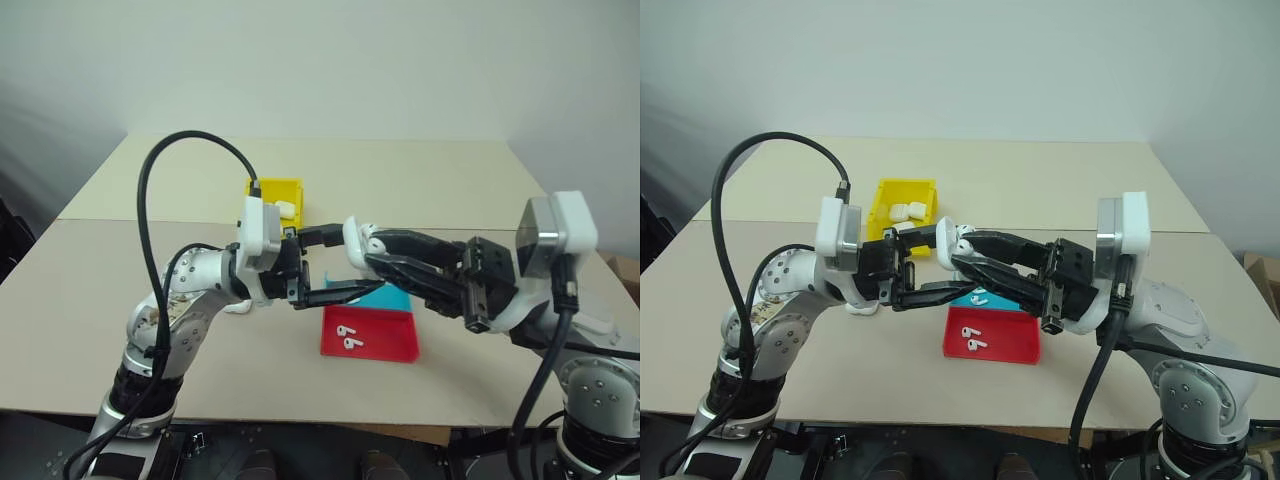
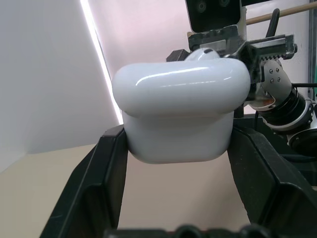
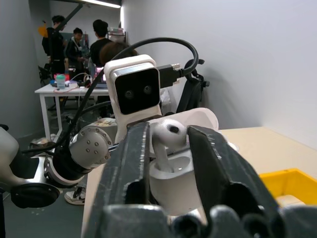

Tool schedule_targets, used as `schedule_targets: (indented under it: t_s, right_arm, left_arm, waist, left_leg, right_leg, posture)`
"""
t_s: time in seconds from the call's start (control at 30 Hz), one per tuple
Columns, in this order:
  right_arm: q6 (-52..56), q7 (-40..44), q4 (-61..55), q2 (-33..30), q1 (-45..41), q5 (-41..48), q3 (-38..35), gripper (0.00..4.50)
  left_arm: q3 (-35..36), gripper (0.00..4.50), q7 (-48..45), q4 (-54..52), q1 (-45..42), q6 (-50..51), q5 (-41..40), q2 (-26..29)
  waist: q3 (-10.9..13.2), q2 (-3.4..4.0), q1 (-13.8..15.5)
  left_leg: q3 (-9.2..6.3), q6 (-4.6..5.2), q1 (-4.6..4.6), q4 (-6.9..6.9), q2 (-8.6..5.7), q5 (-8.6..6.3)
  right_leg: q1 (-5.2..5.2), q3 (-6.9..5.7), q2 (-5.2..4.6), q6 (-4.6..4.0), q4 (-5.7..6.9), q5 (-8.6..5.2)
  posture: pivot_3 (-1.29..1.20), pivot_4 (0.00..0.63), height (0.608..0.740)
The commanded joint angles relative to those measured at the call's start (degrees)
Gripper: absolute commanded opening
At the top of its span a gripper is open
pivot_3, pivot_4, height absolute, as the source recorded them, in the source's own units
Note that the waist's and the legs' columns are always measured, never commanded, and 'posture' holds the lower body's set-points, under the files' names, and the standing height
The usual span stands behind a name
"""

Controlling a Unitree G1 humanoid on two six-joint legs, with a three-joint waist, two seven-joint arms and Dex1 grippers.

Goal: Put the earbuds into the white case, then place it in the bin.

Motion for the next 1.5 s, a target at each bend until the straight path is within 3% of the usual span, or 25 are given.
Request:
schedule_targets:
  t_s: [0.03, 0.3, 0.4, 0.5, 0.6, 0.7, 0.87, 1.23, 1.5]
  right_arm:
    - [-2.5, -1.2, -0.7, -1.0, -0.2, -1.5, 0.4, 2.24]
    - [-7.4, 0.9, 0.1, -2.9, 0.4, -4.4, -1.2, 2.24]
    - [-7.2, 2.6, 2.7, -6.4, -2.1, -2.8, -3.3, 2.24]
    - [-1.3, 3.5, 7.9, -13.0, -10.2, 2.8, -3.6, 2.24]
    - [2.2, 6.0, 12.9, -17.7, -20.6, 1.2, 1.3, 2.24]
    - [5.4, 9.3, 17.4, -19.1, -28.6, 0.9, 5.5, 1.6]
    - [8.4, 16.5, 21.3, -20.9, -35.9, -3.3, 12.5, 0.03]
    - [6.5, 23.5, 20.3, -20.2, -37.7, -13.5, 20.6, 0.03]
    - [3.4, 26.4, 20.6, -19.5, -37.0, -20.2, 22.4, 0.03]
  left_arm:
    - [0.9, 2.75, 0.1, -0.7, -0.8, -1.4, -0.2, -0.4]
    - [0.6, 2.75, -1.2, 0.4, -0.1, -2.4, 1.2, 0.3]
    - [0.1, 2.75, -1.7, 1.2, -0.3, -2.5, 1.7, 0.1]
    - [-1.2, 2.75, -2.7, 2.5, -1.3, -1.6, 2.2, 0.3]
    - [-2.8, 2.75, -3.2, 4.6, -4.2, -0.2, 3.6, 0.6]
    - [-3.9, 2.75, -3.5, 6.7, -7.0, 0.3, 5.1, 0.4]
    - [-5.0, 2.75, -4.3, 9.4, -9.4, -1.5, 7.2, -0.9]
    - [-5.8, 2.75, -2.9, 9.1, -8.7, -2.3, 10.8, -2.8]
    - [-6.3, 2.75, -3.0, 9.2, -8.1, -3.7, 12.9, -2.8]
  waist:
    - [0.0, 0.0, 0.0]
    - [0.0, 0.0, 0.1]
    - [0.0, -0.01, 0.1]
    - [0.0, 0.02, -0.1]
    - [0.0, 0.02, 0.0]
    - [0.0, 0.01, 0.0]
    - [0.0, 0.02, 0.2]
    - [0.0, 0.02, 0.3]
    - [0.0, 0.02, 0.3]
  left_leg:
    - [0.0, 0.0, 0.0, 0.0, 0.0, 0.0]
    - [0.0, 0.0, -0.01, 0.0, 0.0, 0.0]
    - [0.01, 0.0, 0.0, 0.01, -0.02, 0.0]
    - [0.02, 0.0, 0.0, 0.02, -0.01, 0.0]
    - [0.04, 0.01, 0.04, 0.01, 0.0, 0.0]
    - [0.02, 0.01, 0.03, -0.03, 0.02, 0.0]
    - [0.03, 0.02, -0.09, 0.0, 0.01, -0.01]
    - [0.01, 0.04, -0.17, 0.02, 0.02, -0.02]
    - [0.01, 0.04, -0.16, 0.02, 0.02, -0.01]
  right_leg:
    - [0.0, 0.0, 0.0, 0.0, 0.0, 0.0]
    - [0.0, 0.0, 0.0, 0.0, -0.02, 0.0]
    - [0.01, 0.0, -0.01, 0.0, -0.02, 0.0]
    - [0.01, 0.01, -0.01, 0.0, -0.01, 0.0]
    - [-0.02, 0.05, 0.01, -0.01, 0.02, 0.0]
    - [-0.01, 0.04, 0.04, -0.01, -0.04, 0.0]
    - [-0.05, 0.03, 0.01, -0.01, -0.17, 0.0]
    - [-0.07, -0.02, 0.0, 0.0, -0.25, 0.01]
    - [-0.07, -0.02, 0.0, 0.0, -0.25, 0.01]
  posture:
    - [0.0, 0.15, 0.74]
    - [0.0, 0.15, 0.74]
    - [0.0, 0.15, 0.74]
    - [0.0, 0.15, 0.74]
    - [0.0, 0.15, 0.74]
    - [0.0, 0.15, 0.74]
    - [0.0, 0.15, 0.74]
    - [0.0, 0.15, 0.74]
    - [0.0, 0.15, 0.74]
